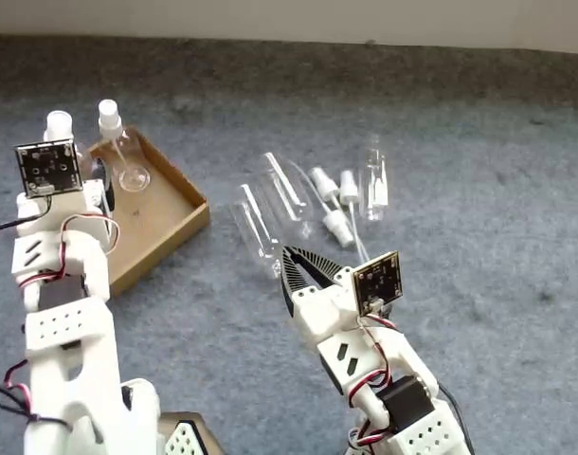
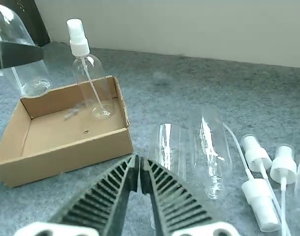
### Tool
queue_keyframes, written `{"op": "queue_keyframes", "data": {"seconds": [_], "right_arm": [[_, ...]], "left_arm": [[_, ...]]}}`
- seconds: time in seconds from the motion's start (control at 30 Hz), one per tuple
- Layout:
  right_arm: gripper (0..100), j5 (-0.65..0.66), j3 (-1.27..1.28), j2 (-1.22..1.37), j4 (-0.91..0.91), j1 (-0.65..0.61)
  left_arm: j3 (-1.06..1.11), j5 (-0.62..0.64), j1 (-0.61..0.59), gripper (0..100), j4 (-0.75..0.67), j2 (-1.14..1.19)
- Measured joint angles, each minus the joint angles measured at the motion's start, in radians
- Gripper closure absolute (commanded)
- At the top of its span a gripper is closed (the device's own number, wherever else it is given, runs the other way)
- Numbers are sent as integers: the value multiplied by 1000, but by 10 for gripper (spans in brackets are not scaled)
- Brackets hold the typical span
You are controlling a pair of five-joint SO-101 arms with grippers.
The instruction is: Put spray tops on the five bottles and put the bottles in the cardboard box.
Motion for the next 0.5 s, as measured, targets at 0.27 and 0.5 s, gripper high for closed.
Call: {"op": "queue_keyframes", "data": {"seconds": [0.27, 0.5], "right_arm": [[994, 0, 0, 0, 0, 0], [994, 0, 0, 0, 0, 0]], "left_arm": [[0, 0, -83, 969, -261, 292], [0, 0, -87, 969, -451, 499]]}}
